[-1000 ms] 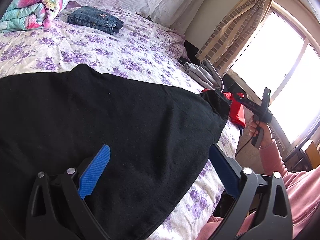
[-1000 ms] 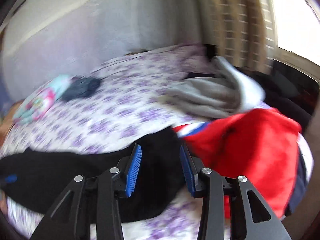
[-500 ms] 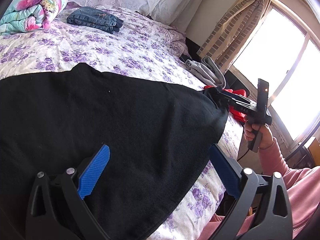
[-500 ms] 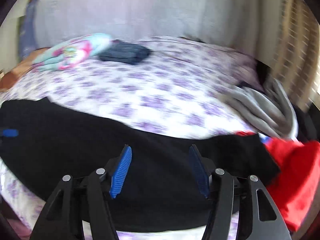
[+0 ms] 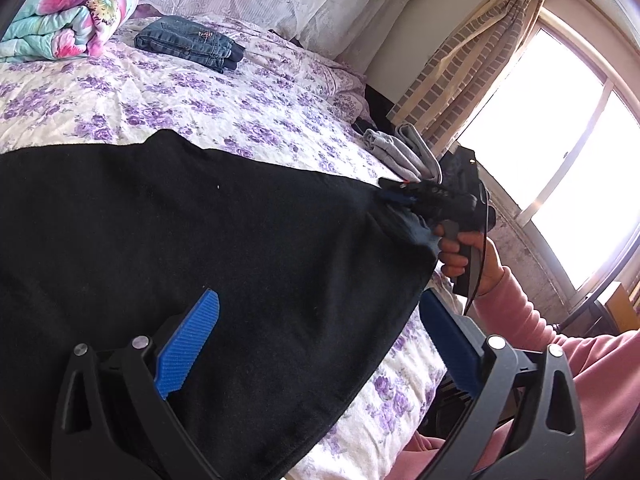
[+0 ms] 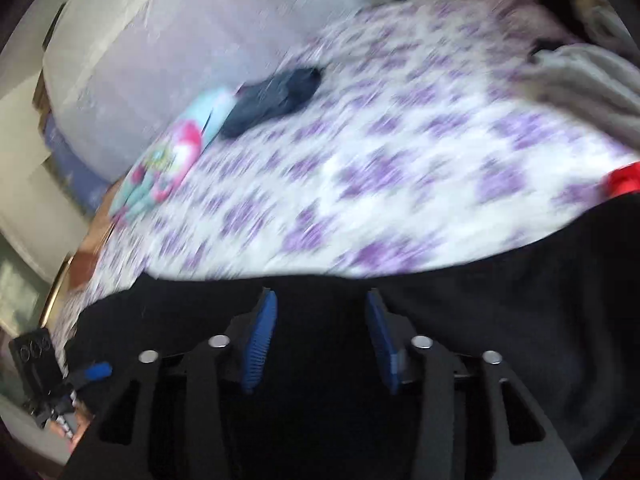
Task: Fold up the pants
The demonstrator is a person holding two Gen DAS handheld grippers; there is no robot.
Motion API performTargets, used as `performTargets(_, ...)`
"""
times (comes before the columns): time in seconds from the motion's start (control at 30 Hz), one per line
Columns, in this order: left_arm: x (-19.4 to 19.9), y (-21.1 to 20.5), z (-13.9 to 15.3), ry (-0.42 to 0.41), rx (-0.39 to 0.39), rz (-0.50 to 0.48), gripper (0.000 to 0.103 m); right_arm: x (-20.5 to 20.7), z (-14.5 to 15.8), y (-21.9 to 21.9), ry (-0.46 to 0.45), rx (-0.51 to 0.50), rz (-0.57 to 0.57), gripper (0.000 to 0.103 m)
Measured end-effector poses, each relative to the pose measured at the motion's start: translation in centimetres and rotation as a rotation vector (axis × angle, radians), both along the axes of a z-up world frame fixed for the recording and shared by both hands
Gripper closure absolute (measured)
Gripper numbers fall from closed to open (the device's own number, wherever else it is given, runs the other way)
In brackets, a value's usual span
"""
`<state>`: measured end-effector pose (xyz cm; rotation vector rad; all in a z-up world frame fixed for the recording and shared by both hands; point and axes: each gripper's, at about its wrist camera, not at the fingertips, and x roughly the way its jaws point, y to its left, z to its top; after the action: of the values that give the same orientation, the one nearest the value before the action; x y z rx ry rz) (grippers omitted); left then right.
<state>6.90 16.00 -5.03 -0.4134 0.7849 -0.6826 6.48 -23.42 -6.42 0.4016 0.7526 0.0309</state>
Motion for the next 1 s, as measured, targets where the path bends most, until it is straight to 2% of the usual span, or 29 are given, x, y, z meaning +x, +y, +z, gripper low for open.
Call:
performTargets(0.07, 0.0, 0.0, 0.0, -0.002, -0.001, -0.001, 0.005, -1.4, 0.7, -1.4, -0.031, -0.018, -0.005, 0.048)
performTargets(0.1, -0.1, 0.0, 0.0, -0.003, -0.002, -0.001, 0.005, -1.6, 0.7, -2.2, -0.016, -0.056, -0.032, 0.047)
performTargets(0.17, 0.0, 0.0, 0.0, -0.002, -0.006, -0.001, 0.005, -1.6, -0.2, -5.4, 0.055, -0.205, -0.16, 0.049)
performTargets(0.2, 0.0, 0.1, 0.0, -0.001, -0.008, -0.002, 0.005, -1.7, -0.9, -7.4, 0.083, -0.249, -0.222, 0.074)
performTargets(0.27, 0.0, 0.0, -0.1, 0.001, -0.007, -0.002, 0.005, -2.3, -1.4, -11.0, 0.069, -0.118, -0.267, 0.097)
performTargets(0.3, 0.0, 0.0, -0.1, 0.0, -0.002, -0.002, 0.005, -3.0, -1.0, -11.6, 0.044, -0.053, -0.303, 0.093)
performTargets(0.33, 0.0, -0.1, -0.1, -0.001, 0.003, 0.0, 0.005, -3.4, -0.8, -11.3, 0.021, -0.043, -0.321, 0.087)
performTargets(0.37, 0.0, -0.1, -0.1, 0.0, 0.008, 0.002, 0.005, -4.0, -0.2, -10.2, -0.003, -0.06, -0.337, 0.063)
performTargets(0.4, 0.0, -0.2, -0.1, 0.001, 0.012, 0.003, 0.005, -4.6, 0.4, -8.6, -0.035, -0.081, -0.329, 0.047)
performTargets(0.47, 0.0, -0.3, -0.1, 0.002, 0.023, 0.005, 0.005, -5.4, 1.4, -4.5, -0.096, -0.069, -0.205, 0.047)
performTargets(0.57, 0.0, -0.6, -0.1, 0.002, 0.042, 0.007, 0.005, -6.2, 1.1, 1.7, -0.113, -0.02, 0.011, 0.047)
performTargets(0.6, 0.0, -0.6, -0.1, 0.003, 0.046, 0.007, 0.005, -6.3, 0.7, 3.4, -0.102, -0.037, 0.064, 0.047)
performTargets(0.63, 0.0, -0.6, -0.1, 0.005, 0.053, 0.01, 0.005, -6.6, -0.4, 5.2, -0.063, -0.101, 0.105, 0.047)
performTargets(0.7, -0.5, -0.2, 0.6, 0.023, 0.094, 0.047, 0.005, -6.5, -2.3, 6.6, 0.044, -0.242, 0.1, 0.046)
performTargets(0.73, -1.2, 0.4, 1.1, 0.005, 0.104, 0.061, 0.005, -7.3, -3.0, 7.2, 0.026, -0.306, 0.109, 0.045)
performTargets(0.77, -2.0, 1.2, 1.8, -0.025, 0.121, 0.08, 0.005, -8.1, -3.0, 7.4, 0.0, -0.336, 0.108, 0.04)
performTargets(0.8, -3.0, 2.5, 2.7, -0.063, 0.18, 0.134, 0.005, -8.7, -3.0, 7.5, 0.004, -0.357, 0.1, 0.036)
performTargets(0.87, -4.2, 5.2, 3.2, -0.083, 0.289, 0.25, 0.005, -9.2, -3.1, 7.4, -0.01, -0.352, 0.083, 0.035)
performTargets(0.93, -4.7, 8.7, 2.6, -0.012, 0.332, 0.37, 0.005, -9.1, -2.9, 6.8, -0.016, -0.325, 0.074, 0.034)
performTargets(0.97, -4.9, 10.6, 1.8, 0.05, 0.319, 0.413, 0.006, -9.1, -2.9, 6.7, -0.015, -0.322, 0.073, 0.033)
performTargets(1.0, -5.0, 11.7, 1.1, 0.09, 0.286, 0.417, 0.008, -8.9, -2.9, 6.6, -0.016, -0.323, 0.074, 0.033)
